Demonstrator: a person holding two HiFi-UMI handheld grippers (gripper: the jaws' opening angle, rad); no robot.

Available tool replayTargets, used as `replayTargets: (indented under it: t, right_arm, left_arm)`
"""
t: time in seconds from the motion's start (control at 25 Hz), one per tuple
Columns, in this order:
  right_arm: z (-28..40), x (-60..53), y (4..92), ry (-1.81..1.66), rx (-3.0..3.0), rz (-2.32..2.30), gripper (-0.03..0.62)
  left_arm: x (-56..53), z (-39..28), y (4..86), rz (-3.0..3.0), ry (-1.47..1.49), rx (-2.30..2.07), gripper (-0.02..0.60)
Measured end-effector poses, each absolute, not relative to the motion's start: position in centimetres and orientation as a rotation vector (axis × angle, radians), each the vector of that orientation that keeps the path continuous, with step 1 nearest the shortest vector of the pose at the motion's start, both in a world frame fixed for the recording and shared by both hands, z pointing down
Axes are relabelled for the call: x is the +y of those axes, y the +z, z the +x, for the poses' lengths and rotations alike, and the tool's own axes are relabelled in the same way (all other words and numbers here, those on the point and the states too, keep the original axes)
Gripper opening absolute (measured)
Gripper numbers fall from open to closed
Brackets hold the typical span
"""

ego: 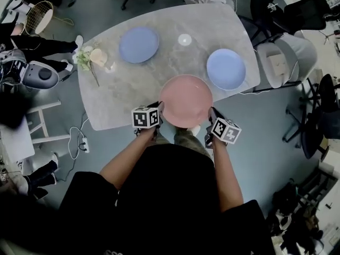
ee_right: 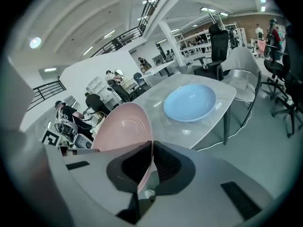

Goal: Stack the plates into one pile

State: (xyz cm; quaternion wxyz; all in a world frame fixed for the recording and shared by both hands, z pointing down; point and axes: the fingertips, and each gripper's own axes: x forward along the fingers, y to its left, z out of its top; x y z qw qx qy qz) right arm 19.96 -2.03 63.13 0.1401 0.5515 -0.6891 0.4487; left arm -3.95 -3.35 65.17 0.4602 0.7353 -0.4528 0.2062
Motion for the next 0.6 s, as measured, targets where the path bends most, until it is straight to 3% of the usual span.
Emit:
replayTargets:
  t: [0.6]
  right_arm:
    - [36.6, -3.0, 64.6, 1.358, -1.952, 1.708, 0.023]
  left_arm:
    - [-6.5, 12.8, 64.7, 1.878, 0.559, -1.086, 0.037]
